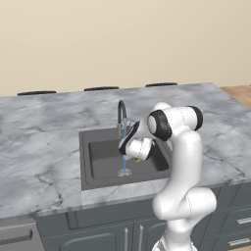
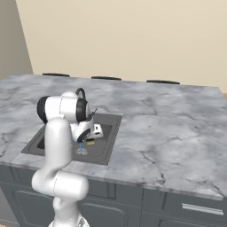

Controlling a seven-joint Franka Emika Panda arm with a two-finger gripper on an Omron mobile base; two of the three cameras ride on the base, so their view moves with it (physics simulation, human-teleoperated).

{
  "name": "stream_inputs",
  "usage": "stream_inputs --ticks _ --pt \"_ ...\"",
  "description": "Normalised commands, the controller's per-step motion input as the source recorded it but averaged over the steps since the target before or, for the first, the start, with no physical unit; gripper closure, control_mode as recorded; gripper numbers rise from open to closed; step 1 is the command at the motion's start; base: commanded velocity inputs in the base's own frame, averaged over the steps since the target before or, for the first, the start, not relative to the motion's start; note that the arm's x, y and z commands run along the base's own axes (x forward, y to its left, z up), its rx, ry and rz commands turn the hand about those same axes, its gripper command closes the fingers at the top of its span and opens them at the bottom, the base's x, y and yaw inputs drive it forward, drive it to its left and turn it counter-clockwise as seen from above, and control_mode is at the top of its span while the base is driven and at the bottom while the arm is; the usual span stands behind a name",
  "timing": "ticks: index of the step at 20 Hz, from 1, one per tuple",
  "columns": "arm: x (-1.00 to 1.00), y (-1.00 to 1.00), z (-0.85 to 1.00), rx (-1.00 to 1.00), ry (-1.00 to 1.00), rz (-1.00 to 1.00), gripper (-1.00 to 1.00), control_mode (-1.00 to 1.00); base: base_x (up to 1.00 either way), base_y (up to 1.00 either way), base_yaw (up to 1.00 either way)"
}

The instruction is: Soak the sponge with water for a few seconds and then drop it inside the sink.

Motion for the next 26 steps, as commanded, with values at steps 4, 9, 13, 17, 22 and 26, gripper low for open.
stream_inputs --ticks 4,9,13,17,22,26 --pt "0.0 -0.02 -0.38 0.0 -0.06 0.0 1.0 -1.0 0.0 0.0 0.0" --pt "0.0 -0.09 -0.34 -0.01 -0.06 0.0 1.0 -1.0 0.0 0.0 0.0" --pt "0.0 -0.21 -0.29 -0.02 -0.06 0.0 1.0 -1.0 0.0 0.0 0.0" --pt "0.0 -0.25 -0.25 -0.02 -0.04 0.0 1.0 -1.0 0.0 0.0 0.0" --pt "0.0 -0.08 -0.02 0.0 0.0 -0.03 1.0 -1.0 0.0 0.0 0.0" --pt "0.0 0.05 0.0 0.0 0.0 0.0 -1.0 -1.0 0.0 0.0 0.0"
